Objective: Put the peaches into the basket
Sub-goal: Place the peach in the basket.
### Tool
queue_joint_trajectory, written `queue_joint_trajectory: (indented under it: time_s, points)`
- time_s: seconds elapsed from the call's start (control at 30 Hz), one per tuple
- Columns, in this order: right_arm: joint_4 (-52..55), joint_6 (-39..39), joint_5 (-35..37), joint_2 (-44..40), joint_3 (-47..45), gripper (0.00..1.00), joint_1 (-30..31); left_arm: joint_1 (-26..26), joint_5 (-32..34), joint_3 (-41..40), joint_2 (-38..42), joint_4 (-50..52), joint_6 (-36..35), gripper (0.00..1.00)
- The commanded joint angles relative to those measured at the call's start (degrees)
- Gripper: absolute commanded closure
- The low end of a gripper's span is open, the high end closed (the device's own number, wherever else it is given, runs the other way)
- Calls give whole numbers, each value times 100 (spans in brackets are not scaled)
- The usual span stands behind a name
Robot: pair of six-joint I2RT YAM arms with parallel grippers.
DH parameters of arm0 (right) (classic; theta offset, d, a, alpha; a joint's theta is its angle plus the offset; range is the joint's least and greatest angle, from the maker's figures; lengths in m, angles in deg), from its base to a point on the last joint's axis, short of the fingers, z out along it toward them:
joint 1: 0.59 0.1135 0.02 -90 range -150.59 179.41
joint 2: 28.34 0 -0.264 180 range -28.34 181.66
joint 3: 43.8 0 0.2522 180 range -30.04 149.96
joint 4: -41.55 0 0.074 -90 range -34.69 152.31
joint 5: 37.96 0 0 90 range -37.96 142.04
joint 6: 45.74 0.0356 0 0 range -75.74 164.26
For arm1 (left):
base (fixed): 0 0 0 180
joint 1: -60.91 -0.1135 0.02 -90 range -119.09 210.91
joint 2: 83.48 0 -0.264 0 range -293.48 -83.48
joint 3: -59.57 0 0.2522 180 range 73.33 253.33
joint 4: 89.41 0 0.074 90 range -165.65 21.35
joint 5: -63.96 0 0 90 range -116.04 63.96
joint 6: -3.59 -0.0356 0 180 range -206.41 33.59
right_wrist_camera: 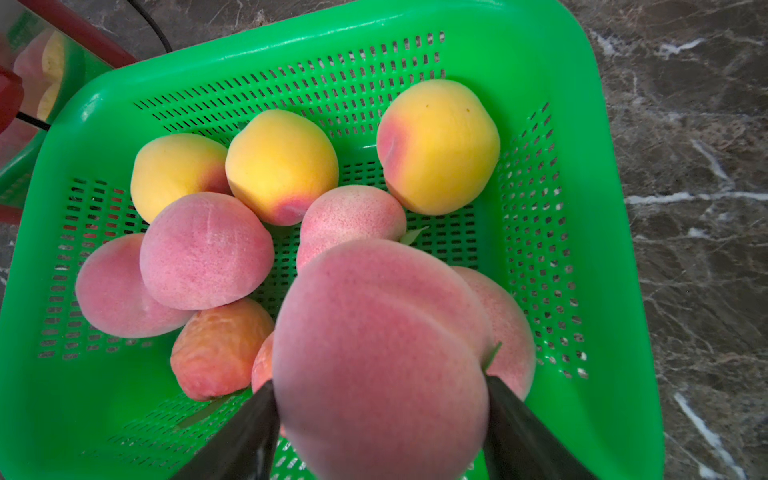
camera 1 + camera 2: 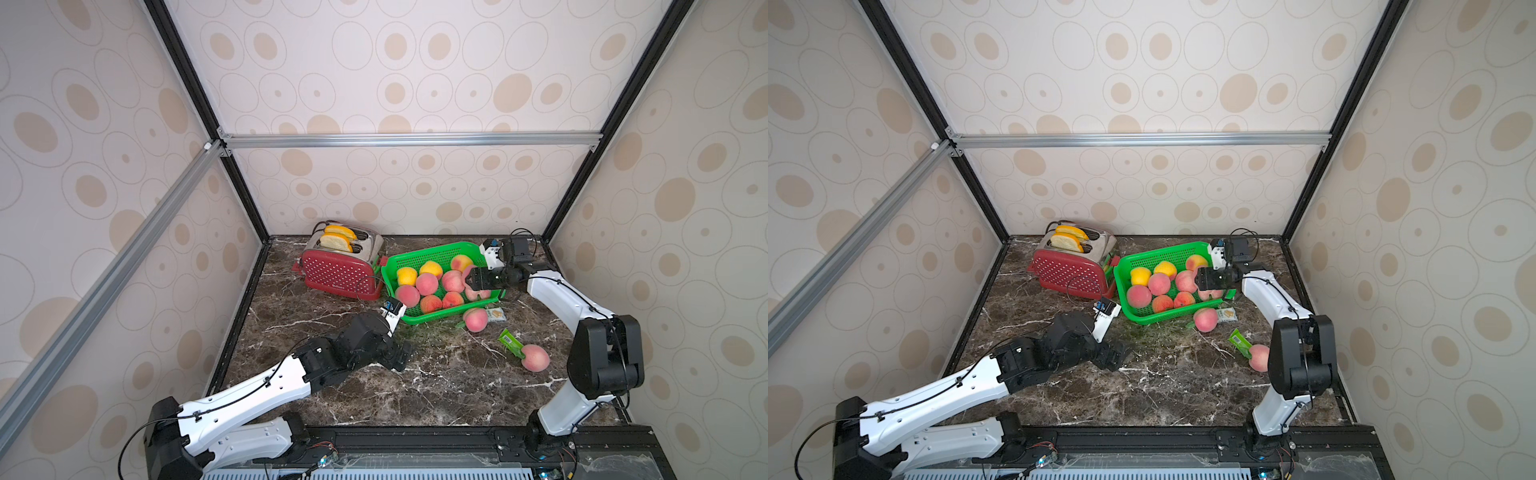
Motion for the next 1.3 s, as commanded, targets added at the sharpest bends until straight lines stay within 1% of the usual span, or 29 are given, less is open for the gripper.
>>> queue_joint_trajectory:
  time_s: [0.0,0.13,0.43,0.6,0.77,1.1,1.2,1.23,1.27]
  points:
    - [249,-94,110,-48,108,20,41,-46,-29,-1,118,-30,76,8]
    - [386,-129,140,-94,156,15,45,-50,-34,-19,144,-30,98,8]
    - [366,-137,189,-722,-130,9,52,-50,-32,-158,259,-57,154,8]
    - [458,-152,200,-1131,-369,8,52,-49,-35,-220,332,-57,194,8]
    - [554,-115,241,-1711,-729,7,51,-50,-33,-252,415,-36,222,8]
    - [236,583,253,-3188,-2279,5,166,-48,-127,-403,436,-131,321,8]
    - [119,768,220,-3378,-2641,5,166,-49,-261,-479,386,-221,306,8]
    - [75,813,199,-3368,-2729,5,320,-46,-300,-487,348,-239,304,7]
    - [47,852,192,-3348,-2798,5,333,-38,-347,-497,318,-257,304,7]
